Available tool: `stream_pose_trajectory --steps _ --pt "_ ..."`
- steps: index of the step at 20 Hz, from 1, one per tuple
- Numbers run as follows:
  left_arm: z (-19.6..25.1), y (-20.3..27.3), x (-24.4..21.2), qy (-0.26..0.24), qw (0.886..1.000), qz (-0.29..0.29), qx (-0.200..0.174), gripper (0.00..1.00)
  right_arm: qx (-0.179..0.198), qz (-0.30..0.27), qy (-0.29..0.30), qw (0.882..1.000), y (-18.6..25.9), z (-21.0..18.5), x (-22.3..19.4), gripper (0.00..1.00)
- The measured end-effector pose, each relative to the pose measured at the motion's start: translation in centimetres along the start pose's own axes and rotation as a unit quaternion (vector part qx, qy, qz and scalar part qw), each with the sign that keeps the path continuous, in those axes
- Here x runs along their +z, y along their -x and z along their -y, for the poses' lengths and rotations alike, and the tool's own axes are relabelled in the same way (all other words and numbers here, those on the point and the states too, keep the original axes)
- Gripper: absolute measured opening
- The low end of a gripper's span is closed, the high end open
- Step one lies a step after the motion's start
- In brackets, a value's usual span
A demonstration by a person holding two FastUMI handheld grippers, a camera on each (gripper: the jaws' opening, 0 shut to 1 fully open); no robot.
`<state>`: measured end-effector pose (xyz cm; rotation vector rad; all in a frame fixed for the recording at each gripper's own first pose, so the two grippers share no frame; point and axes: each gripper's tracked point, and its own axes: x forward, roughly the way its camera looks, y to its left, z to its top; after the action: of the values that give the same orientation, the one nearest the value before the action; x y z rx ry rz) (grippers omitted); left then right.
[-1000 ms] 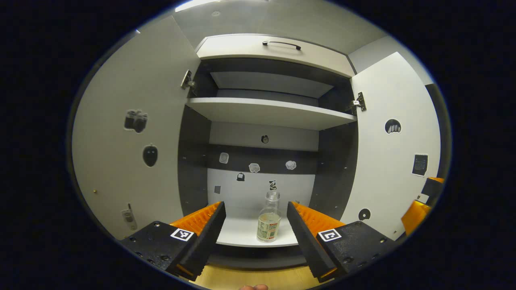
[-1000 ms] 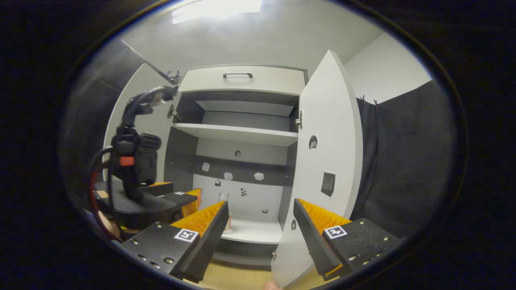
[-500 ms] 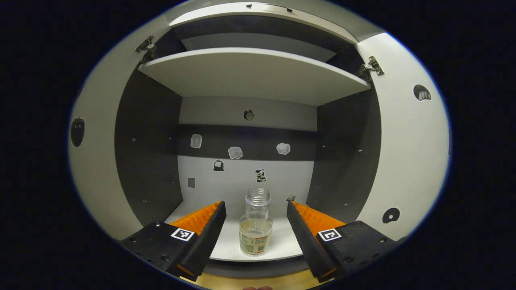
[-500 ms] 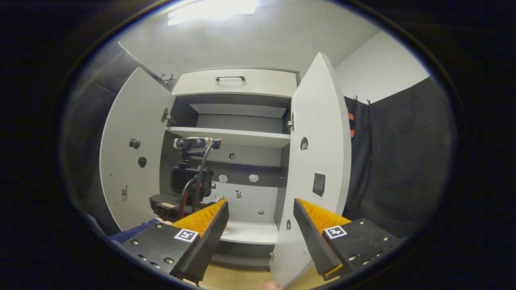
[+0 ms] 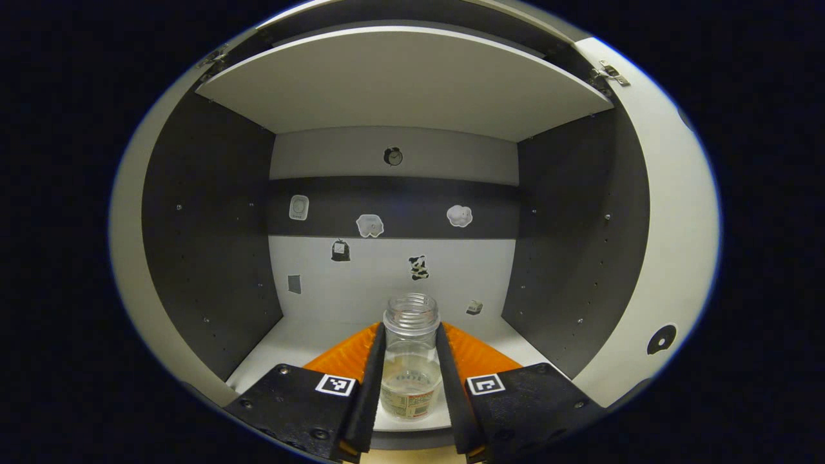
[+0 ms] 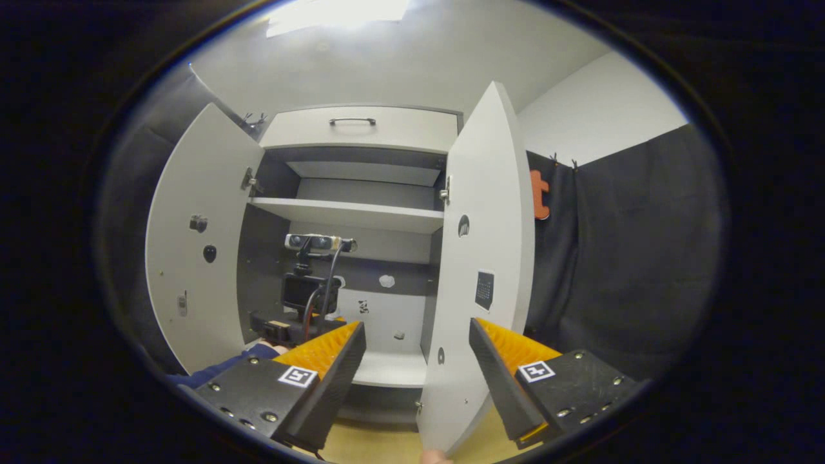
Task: Grasp the bottle in the cabinet with the left hand and place it on the coaster, then close the right door with the right hand and the left door with the left hand.
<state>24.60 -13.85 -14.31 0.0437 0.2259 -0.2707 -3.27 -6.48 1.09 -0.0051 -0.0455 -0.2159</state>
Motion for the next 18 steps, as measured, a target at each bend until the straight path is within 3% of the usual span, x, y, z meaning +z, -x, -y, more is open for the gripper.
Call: stream_pose_trajectory --steps 5,11,18 --pt "0.6 2.9 0.2 0.015 0.999 0.002 -0.028 0.47 0.005 0.005 -0.008 1.0 0.4 0.3 0.2 0.98" --pt "1.2 9.8 0.3 0.02 0.998 0.014 -0.062 0.47 0.025 0.01 -0.014 1.0 1.5 0.0 0.5 0.97" --pt "1.4 16.5 -4.3 0.031 0.994 0.002 -0.103 0.47 0.03 0.028 -0.01 0.999 2.9 1.0 1.8 0.98"
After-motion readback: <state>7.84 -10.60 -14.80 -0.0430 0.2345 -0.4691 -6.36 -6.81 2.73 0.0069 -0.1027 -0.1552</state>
